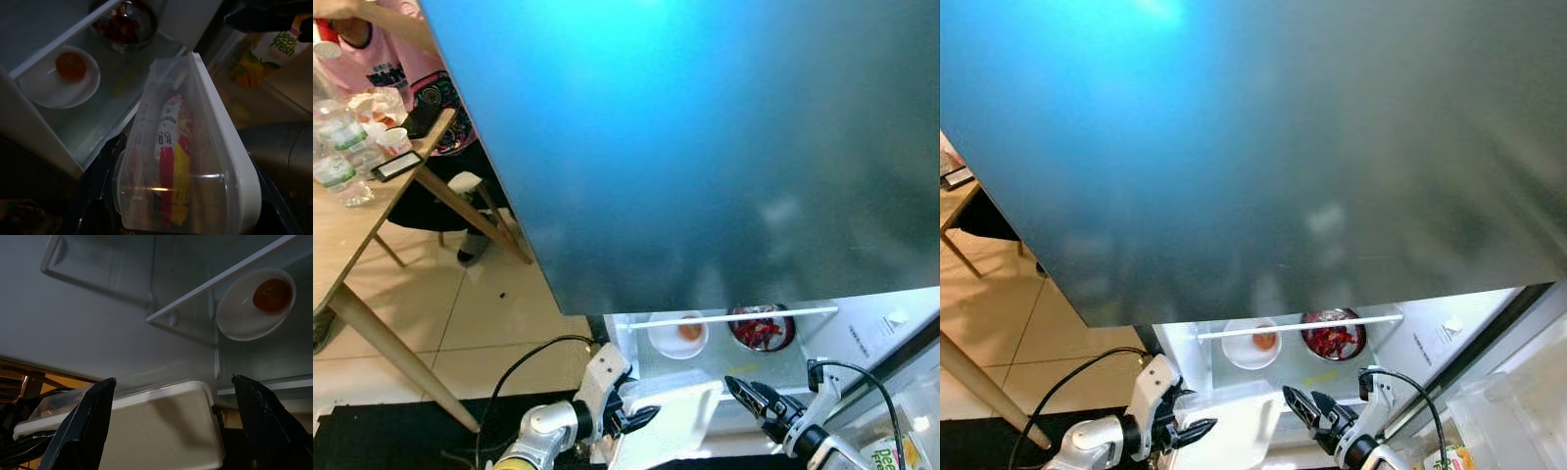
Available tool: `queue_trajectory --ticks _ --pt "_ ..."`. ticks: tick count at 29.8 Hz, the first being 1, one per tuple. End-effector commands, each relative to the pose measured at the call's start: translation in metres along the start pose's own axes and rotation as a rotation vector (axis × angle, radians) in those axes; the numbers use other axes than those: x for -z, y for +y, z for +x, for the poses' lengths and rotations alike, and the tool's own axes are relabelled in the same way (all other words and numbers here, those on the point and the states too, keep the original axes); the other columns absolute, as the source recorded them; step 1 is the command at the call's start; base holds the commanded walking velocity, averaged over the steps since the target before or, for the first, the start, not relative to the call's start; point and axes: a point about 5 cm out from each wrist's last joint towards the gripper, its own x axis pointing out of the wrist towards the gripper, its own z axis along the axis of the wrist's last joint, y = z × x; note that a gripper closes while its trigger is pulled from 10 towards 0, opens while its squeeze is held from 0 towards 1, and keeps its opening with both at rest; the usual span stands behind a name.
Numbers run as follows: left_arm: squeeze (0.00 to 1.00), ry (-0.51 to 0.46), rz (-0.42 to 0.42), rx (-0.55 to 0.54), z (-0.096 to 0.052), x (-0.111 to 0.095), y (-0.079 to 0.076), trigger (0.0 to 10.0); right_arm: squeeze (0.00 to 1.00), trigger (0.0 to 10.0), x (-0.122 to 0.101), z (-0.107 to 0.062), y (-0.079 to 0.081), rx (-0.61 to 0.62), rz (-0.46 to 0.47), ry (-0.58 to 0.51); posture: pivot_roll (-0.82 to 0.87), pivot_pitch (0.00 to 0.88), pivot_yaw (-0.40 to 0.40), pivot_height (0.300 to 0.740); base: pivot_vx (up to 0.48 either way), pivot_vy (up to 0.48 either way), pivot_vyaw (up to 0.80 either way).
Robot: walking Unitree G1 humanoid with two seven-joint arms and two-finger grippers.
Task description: Restocking fridge
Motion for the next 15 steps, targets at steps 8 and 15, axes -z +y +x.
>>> queue_trajectory --ticks 8,15 --pt "0.00 -0.223 -0.113 0.006 0.003 -0.028 0.007 10.0 0.00 10.0 -0.003 -0.012 -0.002 -0.096 0.044 -0.030 0.01 0.070 0.069 0.740 0.000 0.000 0.00" --pt "0.00 -0.208 -0.081 0.065 0.010 -0.027 -0.005 10.0 0.00 10.0 -0.004 -0.017 -0.004 -0.098 0.042 -0.030 0.01 0.070 0.069 0.740 0.000 0.000 0.00"
